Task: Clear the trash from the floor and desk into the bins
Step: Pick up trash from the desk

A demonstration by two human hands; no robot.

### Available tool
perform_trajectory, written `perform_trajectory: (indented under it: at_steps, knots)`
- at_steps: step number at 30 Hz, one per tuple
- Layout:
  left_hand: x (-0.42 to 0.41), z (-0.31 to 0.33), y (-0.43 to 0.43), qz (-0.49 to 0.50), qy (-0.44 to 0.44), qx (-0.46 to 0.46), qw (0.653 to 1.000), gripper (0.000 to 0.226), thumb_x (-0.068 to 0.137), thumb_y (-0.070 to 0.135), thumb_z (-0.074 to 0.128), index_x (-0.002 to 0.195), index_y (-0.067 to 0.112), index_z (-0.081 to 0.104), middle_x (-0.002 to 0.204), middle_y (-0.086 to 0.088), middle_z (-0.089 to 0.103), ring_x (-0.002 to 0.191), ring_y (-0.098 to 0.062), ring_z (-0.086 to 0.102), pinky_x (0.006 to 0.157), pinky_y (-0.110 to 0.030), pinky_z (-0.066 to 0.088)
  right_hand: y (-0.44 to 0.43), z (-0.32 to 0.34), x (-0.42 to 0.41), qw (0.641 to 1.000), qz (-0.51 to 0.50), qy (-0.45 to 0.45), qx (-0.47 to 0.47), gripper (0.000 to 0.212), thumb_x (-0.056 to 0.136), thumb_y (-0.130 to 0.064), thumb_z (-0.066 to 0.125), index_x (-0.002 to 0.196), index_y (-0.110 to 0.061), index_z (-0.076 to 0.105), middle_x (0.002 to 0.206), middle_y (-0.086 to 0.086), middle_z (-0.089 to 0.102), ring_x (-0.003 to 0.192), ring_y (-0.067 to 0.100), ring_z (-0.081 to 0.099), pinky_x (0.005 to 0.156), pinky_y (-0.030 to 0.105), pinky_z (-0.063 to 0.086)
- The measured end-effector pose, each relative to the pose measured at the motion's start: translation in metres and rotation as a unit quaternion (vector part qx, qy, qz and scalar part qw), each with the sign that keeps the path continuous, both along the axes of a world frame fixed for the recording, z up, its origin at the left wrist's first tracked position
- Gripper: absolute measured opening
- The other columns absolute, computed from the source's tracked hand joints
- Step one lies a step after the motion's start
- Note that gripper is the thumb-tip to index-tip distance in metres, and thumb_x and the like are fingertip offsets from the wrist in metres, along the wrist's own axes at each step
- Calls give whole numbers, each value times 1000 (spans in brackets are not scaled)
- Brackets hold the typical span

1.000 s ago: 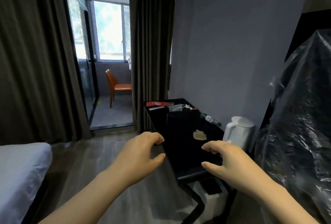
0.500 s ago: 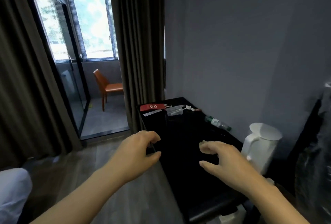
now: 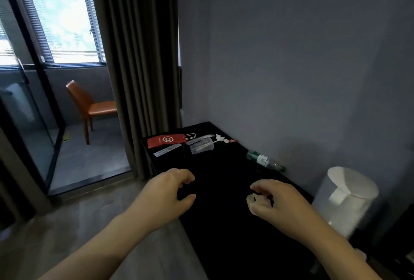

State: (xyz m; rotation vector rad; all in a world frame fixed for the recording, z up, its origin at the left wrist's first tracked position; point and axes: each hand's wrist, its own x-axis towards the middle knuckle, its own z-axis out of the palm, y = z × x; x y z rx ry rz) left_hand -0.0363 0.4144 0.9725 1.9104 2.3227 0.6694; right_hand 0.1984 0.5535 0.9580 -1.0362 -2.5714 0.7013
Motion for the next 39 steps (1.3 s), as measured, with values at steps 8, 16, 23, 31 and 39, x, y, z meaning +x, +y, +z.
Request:
perform_trajectory:
  at_steps: [8,16,23,31,39]
  knots:
    - [-133,-2,89,-47,-11,9,999,37,83,37,64,119,31,56,111,17,55,97,2,54,85,-12,45,60,-4,-116,998,-54,-10,-8,44,84,-44,64,126,-35,55,119,-19,54,106,-3,51,92,19,45]
    - [-203,-40,182,-112,-45,-34,992,34,83,37,65,115,32,57,108,19,56,96,4,54,84,-12,45,138,-26,-175,994,-109,-22,-24,43,84,-41,66,125,-34,55,121,-18,55,107,-4,50,90,14,42]
    - [-267,-63,301,-127,-48,-85,987,34,82,42,65,114,39,55,105,23,53,92,8,51,73,-4,40,240,-52,-235,990,-127,8,-56,42,83,-39,68,123,-32,57,118,-14,57,105,-2,52,93,20,45]
    - [-303,-98,408,-143,-44,-132,980,41,84,40,63,122,29,56,118,11,59,101,-3,56,83,-14,47,329,-91,-255,979,-174,-9,-102,42,82,-37,70,122,-30,58,114,-12,58,102,0,53,85,14,41]
    - [-308,-152,486,-197,-66,-153,966,36,84,33,67,118,20,60,113,4,61,96,-5,56,80,-13,42,376,-138,-245,949,-267,-73,-152,52,83,-38,70,130,-28,52,122,-8,57,104,3,52,86,17,42]
